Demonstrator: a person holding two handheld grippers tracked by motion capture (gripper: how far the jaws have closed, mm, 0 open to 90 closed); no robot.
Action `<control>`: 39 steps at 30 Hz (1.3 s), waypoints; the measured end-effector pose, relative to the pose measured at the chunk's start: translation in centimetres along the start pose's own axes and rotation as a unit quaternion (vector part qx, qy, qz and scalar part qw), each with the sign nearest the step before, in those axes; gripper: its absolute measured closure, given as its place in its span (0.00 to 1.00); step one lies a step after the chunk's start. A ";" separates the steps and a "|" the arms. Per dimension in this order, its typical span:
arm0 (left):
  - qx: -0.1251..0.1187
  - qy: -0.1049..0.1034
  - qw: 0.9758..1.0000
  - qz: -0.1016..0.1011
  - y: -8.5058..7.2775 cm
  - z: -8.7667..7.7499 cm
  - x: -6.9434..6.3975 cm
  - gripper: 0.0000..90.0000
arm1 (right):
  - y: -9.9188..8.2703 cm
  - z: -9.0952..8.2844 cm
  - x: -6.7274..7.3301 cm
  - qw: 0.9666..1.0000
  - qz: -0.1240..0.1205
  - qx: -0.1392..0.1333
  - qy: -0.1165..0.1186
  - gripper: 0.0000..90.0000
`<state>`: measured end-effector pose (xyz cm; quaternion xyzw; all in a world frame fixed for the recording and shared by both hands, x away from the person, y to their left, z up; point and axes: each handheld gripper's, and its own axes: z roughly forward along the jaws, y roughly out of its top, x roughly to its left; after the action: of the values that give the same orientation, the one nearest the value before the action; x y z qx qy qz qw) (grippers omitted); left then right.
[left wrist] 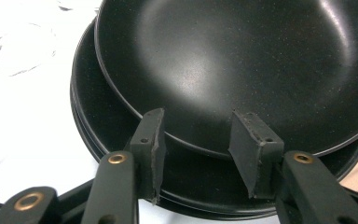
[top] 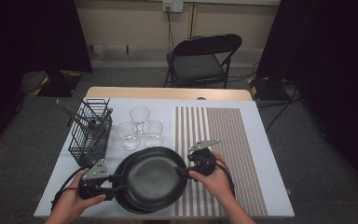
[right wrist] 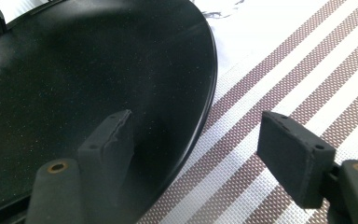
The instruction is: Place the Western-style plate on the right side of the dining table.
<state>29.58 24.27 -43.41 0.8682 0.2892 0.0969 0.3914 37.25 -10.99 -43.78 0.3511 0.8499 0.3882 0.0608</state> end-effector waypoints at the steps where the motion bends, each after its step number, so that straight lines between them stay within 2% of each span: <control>1: 0.001 -0.001 1.000 -0.003 0.0 0.0 0.0 0.62 | 0.0 0.0 0.0 1.000 0.000 0.000 0.000 0.29; 31: 0.000 0.002 1.000 -0.004 0.3 0.5 0.1 0.62 | 0.1 0.1 0.1 1.000 0.013 0.000 0.009 0.29; 36: -0.009 -0.009 1.000 -0.008 0.4 0.9 0.0 0.62 | 0.2 0.0 0.1 1.000 0.021 0.000 0.011 0.29; 37: -0.007 -0.010 1.000 -0.001 0.5 1.1 -0.1 0.62 | 0.2 0.0 0.1 1.000 0.021 0.000 0.011 0.29; 39: -0.006 -0.015 1.000 -0.001 0.7 1.4 -0.2 0.62 | 0.2 -0.2 0.0 1.000 0.024 -0.001 0.012 0.29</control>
<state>30.24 22.91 -43.77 0.8668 0.2837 0.0856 0.4010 37.28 -11.03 -43.54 0.3666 0.8414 0.3949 0.0420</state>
